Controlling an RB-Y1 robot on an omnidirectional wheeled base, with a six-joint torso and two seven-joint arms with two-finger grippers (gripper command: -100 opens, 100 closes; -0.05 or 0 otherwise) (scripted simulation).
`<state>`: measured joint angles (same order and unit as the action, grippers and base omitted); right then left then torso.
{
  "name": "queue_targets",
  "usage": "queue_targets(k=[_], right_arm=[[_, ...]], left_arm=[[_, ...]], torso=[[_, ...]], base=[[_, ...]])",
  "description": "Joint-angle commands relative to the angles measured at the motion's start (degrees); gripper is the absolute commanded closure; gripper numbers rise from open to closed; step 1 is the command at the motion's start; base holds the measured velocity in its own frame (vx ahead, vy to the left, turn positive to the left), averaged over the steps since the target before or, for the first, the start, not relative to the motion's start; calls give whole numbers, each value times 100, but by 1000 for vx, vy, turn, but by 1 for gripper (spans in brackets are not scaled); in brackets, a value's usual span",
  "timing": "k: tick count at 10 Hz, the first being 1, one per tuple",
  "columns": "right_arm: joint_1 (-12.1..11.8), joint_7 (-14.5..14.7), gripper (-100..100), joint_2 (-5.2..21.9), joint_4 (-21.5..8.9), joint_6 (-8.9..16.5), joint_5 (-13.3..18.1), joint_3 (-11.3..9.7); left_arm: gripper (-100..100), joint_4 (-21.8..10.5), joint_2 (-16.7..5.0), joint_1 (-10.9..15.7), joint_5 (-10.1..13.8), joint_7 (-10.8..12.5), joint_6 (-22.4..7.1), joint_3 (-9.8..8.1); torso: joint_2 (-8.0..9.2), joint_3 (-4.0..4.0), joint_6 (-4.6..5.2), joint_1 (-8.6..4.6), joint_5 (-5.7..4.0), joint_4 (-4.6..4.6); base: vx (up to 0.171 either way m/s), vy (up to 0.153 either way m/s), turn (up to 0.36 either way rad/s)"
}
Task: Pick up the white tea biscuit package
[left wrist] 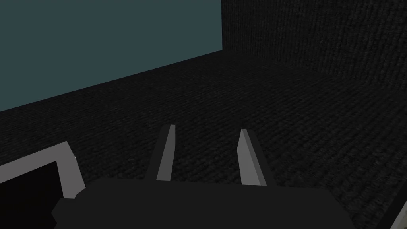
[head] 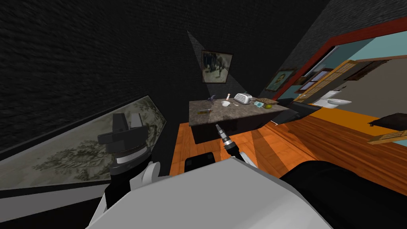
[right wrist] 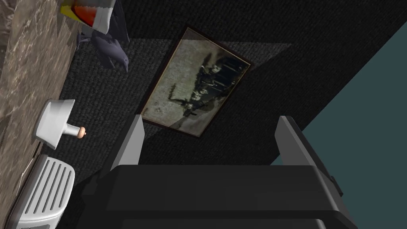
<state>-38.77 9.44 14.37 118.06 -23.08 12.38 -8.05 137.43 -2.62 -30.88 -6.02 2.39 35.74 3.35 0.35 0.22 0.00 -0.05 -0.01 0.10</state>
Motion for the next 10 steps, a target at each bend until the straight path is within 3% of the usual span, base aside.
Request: queue_targets(k=[1, 5, 6, 9, 10], right_arm=[[-66, -25, -100, 286, -195, 6, 80, -85], [-225, -8, -100, 1049, -853, -135, 333, -334], [-225, -8, -100, 1148, -853, -135, 333, -334], [-291, 4, -100, 1700, -1333, -265, 503, -477], [-291, 4, -100, 1848, -1333, -265, 503, -477]], left_arm=[[0, 0, 0, 0, 0, 0, 0, 0], [0, 0, 0, 0, 0, 0, 0, 0], [0, 0, 0, 1, 0, 0, 0, 0], [0, 0, 0, -1, 0, 0, 0, 0], [0, 0, 0, 0, 0, 0, 0, 0]], torso=[[0, 0, 0, 0, 0, 0], [16, 9, 1, -1, 0, 4], [5, 2, -2, -2, -1, 1], [-16, -9, 1, 2, 1, -4], [-15, -9, -1, 3, 1, -4]], base=[[-75, 18, 184], [-133, 18, 150], [-57, 18, 81], [-56, 30, 130], [-50, 24, 118]])
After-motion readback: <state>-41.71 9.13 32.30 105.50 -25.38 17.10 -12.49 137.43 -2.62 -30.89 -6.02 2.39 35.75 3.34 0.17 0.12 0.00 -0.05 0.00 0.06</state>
